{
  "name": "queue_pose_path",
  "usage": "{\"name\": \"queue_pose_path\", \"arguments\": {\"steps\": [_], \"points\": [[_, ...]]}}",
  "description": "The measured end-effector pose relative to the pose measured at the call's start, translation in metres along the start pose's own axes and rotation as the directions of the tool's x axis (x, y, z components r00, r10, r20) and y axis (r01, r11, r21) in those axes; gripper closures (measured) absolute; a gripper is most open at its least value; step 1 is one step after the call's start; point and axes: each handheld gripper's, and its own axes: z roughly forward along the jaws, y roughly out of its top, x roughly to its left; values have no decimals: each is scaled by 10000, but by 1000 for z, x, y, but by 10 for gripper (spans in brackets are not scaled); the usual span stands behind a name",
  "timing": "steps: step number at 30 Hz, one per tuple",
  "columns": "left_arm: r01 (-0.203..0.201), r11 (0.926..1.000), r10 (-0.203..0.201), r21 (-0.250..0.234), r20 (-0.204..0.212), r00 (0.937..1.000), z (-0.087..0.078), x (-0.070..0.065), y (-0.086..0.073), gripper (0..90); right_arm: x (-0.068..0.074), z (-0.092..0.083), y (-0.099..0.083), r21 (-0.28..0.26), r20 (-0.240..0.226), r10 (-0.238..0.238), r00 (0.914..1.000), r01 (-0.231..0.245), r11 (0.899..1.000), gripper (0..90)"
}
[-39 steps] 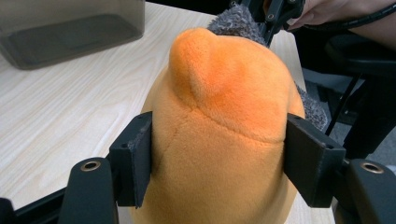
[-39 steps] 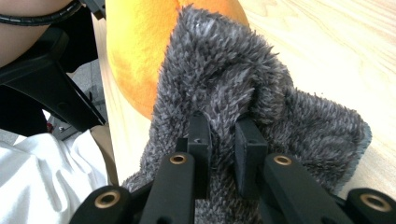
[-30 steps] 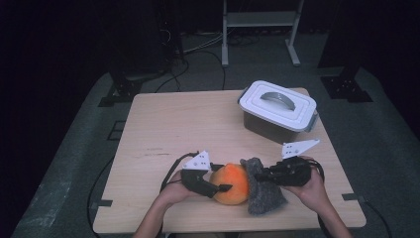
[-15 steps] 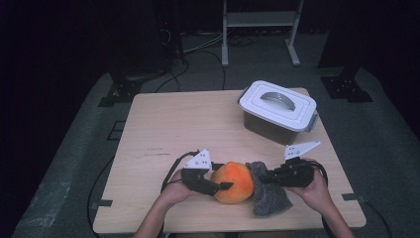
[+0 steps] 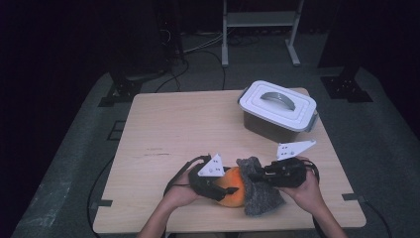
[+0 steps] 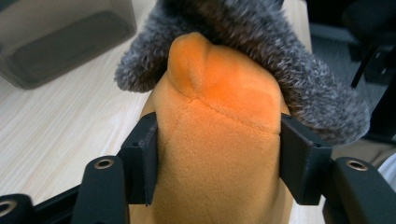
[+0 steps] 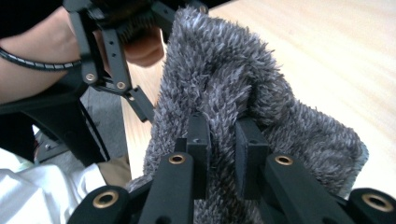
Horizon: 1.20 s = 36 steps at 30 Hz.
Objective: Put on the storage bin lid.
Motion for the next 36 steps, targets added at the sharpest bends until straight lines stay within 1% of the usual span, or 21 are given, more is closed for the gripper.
{"name": "queue_pose_path", "arguments": {"steps": [4,6,8,9,11,13,14,16,17,18,19,20,21,23,25,26,28,32,33,35,36], "points": [[363,9971,-326,-671,557,9979,1,6,-8,247,-9,2,-11,162,-259,354,9990,-350,9993,779],[474,9959,-426,-776,623,9971,1,9,-11,184,-11,1,-13,239,-212,408,9989,-403,9989,779],[592,9957,-547,-714,642,9964,2,12,-16,121,-13,0,-15,351,-274,487,9984,-477,9982,779],[786,9941,-729,-749,761,9944,3,15,-20,101,-14,0,-16,406,-283,493,9984,-481,9980,779],[1308,9878,-1219,-848,1021,9873,6,22,-29,86,-16,-2,-19,453,-286,554,9981,-541,9975,779],[1745,9810,-1627,-853,1303,9780,9,27,-35,74,-19,-3,-22,510,-302,612,9977,-596,9969,779],[1895,9774,-1752,-934,1430,9741,10,29,-38,74,-21,-4,-23,540,-317,661,9973,-643,9965,779],[1998,9747,-1829,-1005,1565,9706,13,30,-40,78,-24,-5,-26,581,-343,744,9966,-723,9957,779],[2011,9740,-1825,-1045,1642,9694,13,30,-41,108,-25,-6,-27,577,-304,787,9964,-769,9954,778],[1950,9749,-1764,-1078,1613,9710,12,29,-41,159,-26,-6,-28,602,-295,809,9963,-790,9951,778],[1821,9774,-1653,-1077,1489,9750,11,29,-41,222,-27,-7,-29,623,-287,818,9962,-799,9949,778],[1807,9774,-1646,-1099,1408,9763,11,27,-40,274,-28,-8,-30,633,-263,849,9960,-831,9945,778],[1643,9808,-1513,-1049,1217,9810,9,26,-38,306,-28,-8,-30,665,-252,876,9958,-857,9941,778],[1444,9846,-1331,-990,1126,9847,5,25,-35,354,-28,-10,-30,876,-116,811,9966,-798,9930,777],[1278,9877,-1182,-903,1043,9875,3,23,-33,362,-29,-13,-30,1106,16,774,9970,-771,9909,777],[1243,9884,-1156,-877,977,9885,2,22,-32,362,-29,-16,-30,1053,86,777,9969,-781,9914,777],[1043,9913,-969,-809,900,9912,1,20,-28,363,-26,-20,-26,793,110,688,9976,-694,9944,778],[782,9952,-744,-589,640,9952,5,13,-20,362,-10,-26,-7,-80,200,161,9997,-159,9998,777],[792,9951,-758,-591,568,9955,6,11,-18,358,-6,-26,-3,-77,243,-35,9997,37,10000,776],[742,9956,-715,-579,470,9963,7,9,-18,359,0,-21,1,184,444,-338,9984,330,9993,775],[739,9956,-716,-579,402,9966,6,9,-18,363,0,-20,0,258,483,-352,9982,340,9991,775]]}}
